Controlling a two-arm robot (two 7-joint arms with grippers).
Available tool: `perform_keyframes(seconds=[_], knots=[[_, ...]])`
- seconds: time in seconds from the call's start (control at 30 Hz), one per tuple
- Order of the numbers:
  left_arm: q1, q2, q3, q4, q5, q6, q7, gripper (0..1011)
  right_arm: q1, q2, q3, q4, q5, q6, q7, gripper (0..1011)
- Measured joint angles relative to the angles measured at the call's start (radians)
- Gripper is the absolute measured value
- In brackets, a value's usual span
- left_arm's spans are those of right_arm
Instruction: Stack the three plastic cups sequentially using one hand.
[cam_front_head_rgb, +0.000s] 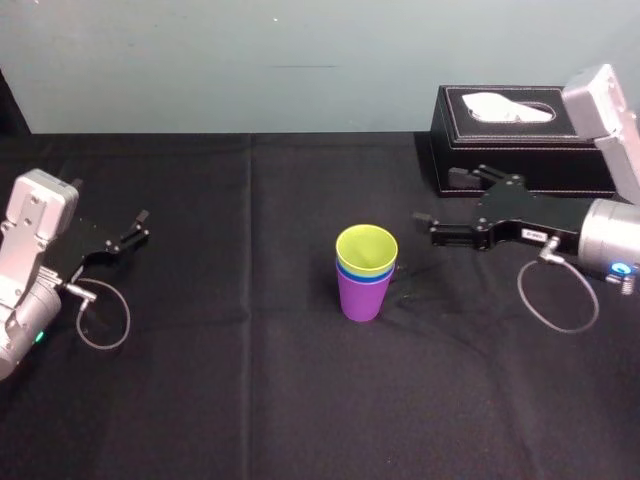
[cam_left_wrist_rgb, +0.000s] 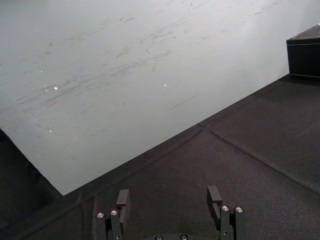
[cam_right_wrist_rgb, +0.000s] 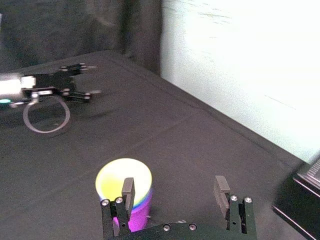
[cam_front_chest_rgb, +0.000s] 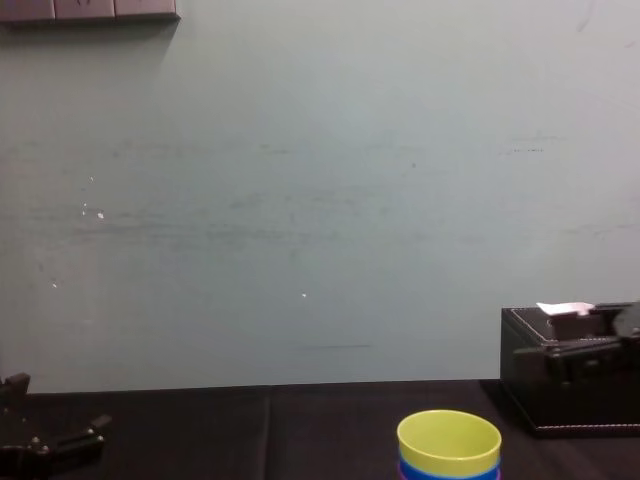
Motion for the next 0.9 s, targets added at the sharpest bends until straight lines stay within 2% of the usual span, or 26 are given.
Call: perform_keyframes(seconds=[0.17, 0.33, 0.47, 0.9], knots=[[0.0, 0.0, 0.0, 0.0, 0.0, 0.0, 0.0, 1011, -0.034, 0.003, 0.042, 0.018, 0.013, 0.007, -0.055, 1000], [0.0, 0.0, 0.0, 0.0, 0.0, 0.0, 0.0, 1011, -0.053, -0.002, 0.067, 0.041, 0.012, 0.02, -0.095, 1000], [0.0, 0.0, 0.0, 0.0, 0.0, 0.0, 0.0, 1011, -0.06, -0.008, 0.071, 0.06, -0.001, 0.032, -0.112, 1000], [0.0, 0.0, 0.0, 0.0, 0.0, 0.0, 0.0, 1011, -0.058, -0.007, 0.07, 0.053, 0.001, 0.029, -0.107, 1000]])
